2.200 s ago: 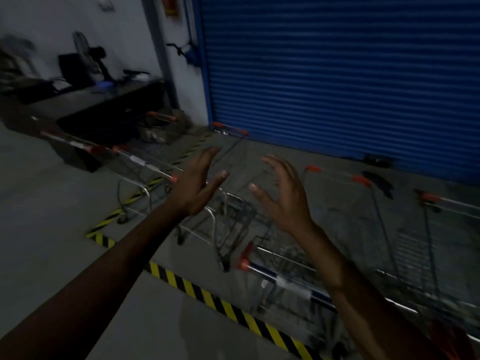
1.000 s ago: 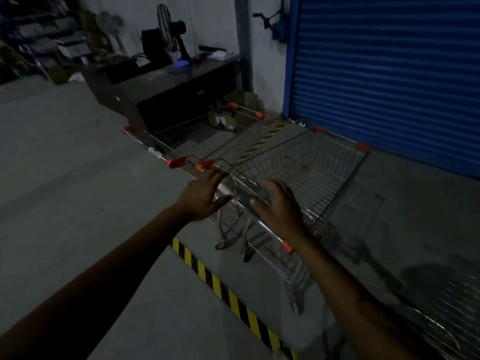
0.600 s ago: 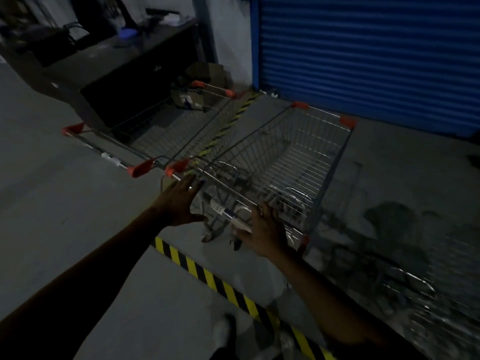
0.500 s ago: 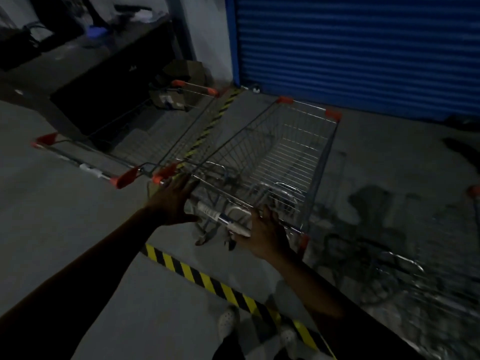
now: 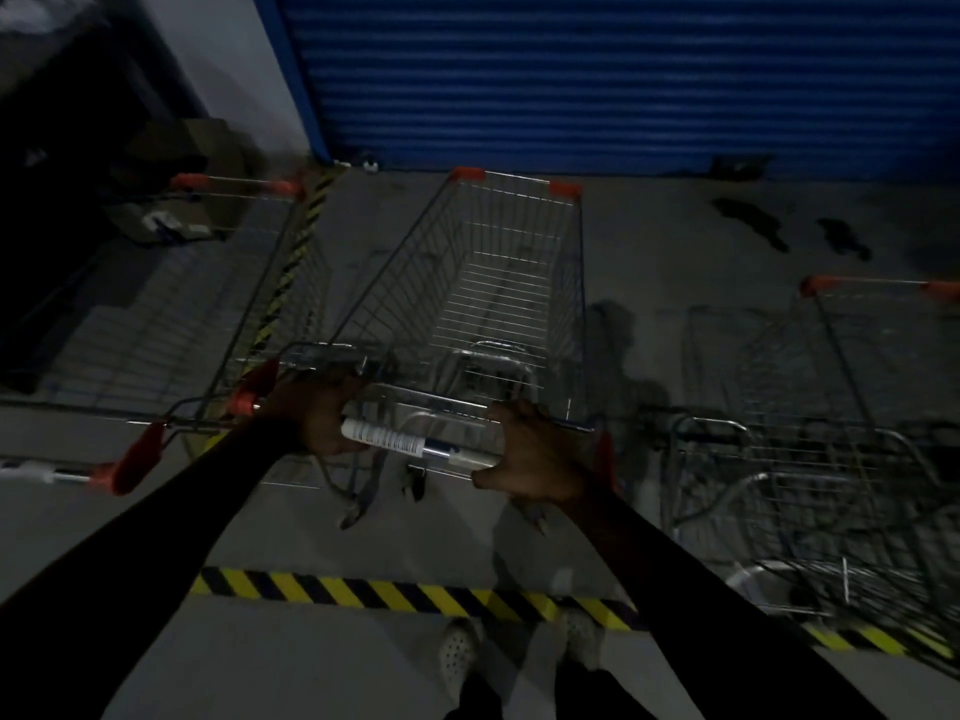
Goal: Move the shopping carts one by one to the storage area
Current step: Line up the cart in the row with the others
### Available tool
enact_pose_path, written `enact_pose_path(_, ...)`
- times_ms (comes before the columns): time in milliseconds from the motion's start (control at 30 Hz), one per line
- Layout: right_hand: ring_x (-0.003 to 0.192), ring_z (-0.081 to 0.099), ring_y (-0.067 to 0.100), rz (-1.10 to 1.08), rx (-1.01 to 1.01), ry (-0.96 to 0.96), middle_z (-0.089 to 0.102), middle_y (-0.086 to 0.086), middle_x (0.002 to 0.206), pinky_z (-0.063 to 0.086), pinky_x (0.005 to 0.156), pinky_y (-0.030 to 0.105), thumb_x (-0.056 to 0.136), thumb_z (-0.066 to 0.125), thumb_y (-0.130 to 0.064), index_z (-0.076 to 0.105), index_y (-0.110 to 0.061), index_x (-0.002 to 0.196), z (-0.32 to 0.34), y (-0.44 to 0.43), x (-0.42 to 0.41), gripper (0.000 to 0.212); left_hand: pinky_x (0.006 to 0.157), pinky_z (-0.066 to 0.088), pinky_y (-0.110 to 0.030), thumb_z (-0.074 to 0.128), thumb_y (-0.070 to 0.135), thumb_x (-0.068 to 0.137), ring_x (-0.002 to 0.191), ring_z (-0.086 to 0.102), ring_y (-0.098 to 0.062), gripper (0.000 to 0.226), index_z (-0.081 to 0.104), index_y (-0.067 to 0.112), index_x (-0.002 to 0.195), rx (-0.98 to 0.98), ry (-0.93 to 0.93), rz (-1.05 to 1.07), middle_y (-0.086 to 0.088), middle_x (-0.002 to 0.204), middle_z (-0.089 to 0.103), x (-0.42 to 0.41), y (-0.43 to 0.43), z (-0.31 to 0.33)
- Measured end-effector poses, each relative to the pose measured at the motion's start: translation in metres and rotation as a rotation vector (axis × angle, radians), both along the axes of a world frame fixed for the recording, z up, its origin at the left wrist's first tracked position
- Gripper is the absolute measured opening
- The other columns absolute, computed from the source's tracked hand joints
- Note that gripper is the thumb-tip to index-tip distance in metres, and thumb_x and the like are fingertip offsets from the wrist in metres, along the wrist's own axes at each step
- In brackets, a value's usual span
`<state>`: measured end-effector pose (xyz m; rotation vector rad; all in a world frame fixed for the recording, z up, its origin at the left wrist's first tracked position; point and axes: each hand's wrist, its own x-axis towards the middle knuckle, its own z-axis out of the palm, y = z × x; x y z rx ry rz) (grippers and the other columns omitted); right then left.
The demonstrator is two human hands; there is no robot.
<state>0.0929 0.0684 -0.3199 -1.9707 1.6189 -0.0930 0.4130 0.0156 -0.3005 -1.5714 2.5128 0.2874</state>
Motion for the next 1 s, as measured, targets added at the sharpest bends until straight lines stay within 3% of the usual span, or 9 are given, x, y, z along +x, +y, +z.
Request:
enact_pose_path(300, 0.138, 0.041, 0.023, 0.011, -0.003, 0.044, 0.043, -0.001, 0.152, 0.041, 0.11, 0.039, 0.056, 0.066, -0.073, 0.037, -0.028, 0.151, 0.014, -0.064, -0.042, 0.109, 0.089, 0.056, -0.052, 0.053, 0.084, 0.056, 0.115, 0.062, -0.039, 0.106, 0.055, 0.017, 0.137, 0.011, 0.011, 0.008, -0.015, 0.13, 0.062, -0.046, -0.059, 0.007)
enact_pose_path(567, 0.139, 0.041, 0.022, 0.084, -0.04, 0.054, 0.044, 0.001, 0.152, 0.034, 0.11, 0.029, 0.071, 0.081, -0.053, 0.043, -0.022, 0.147, 0.025, -0.151, -0.096, 0.09, 0.089, 0.054, -0.054, 0.05, 0.084, 0.054, 0.113, 0.062, -0.038, 0.1, 0.049, 0.027, 0.136, -0.023, 0.057, 0.074, -0.013, 0.125, 0.064, -0.101, -0.127, 0.01)
enact_pose_path(633, 0.142, 0.037, 0.021, 0.086, -0.035, 0.055, 0.039, 0.001, 0.156, 0.029, 0.112, 0.027, 0.073, 0.082, -0.052, 0.04, -0.02, 0.15, 0.023, -0.175, -0.109, 0.093, 0.092, 0.052, -0.053, 0.05, 0.084, 0.053, 0.116, 0.06, -0.037, 0.1, 0.044, 0.031, 0.136, -0.033, 0.048, 0.08, -0.013, 0.127, 0.062, -0.113, -0.147, 0.01)
enact_pose_path(733, 0.148, 0.027, 0.02, 0.073, 0.0, 0.084, 0.028, 0.0, 0.162, 0.023, 0.12, 0.03, 0.072, 0.078, -0.062, 0.029, -0.022, 0.156, 0.019, -0.21, -0.124, 0.105, 0.092, 0.053, -0.054, 0.05, 0.088, 0.055, 0.121, 0.058, -0.036, 0.108, 0.051, 0.022, 0.141, -0.067, 0.049, 0.086, -0.014, 0.132, 0.061, -0.122, -0.18, -0.001)
enact_pose_path(1000, 0.139, 0.042, 0.027, 0.093, -0.021, 0.121, 0.04, 0.007, 0.155, 0.035, 0.112, 0.034, 0.067, 0.082, -0.061, 0.033, -0.016, 0.153, 0.019, -0.276, -0.155, 0.109, 0.095, 0.051, -0.053, 0.051, 0.084, 0.058, 0.122, 0.056, -0.036, 0.104, 0.049, 0.024, 0.142, -0.081, 0.094, 0.153, -0.013, 0.133, 0.059, -0.161, -0.231, -0.011)
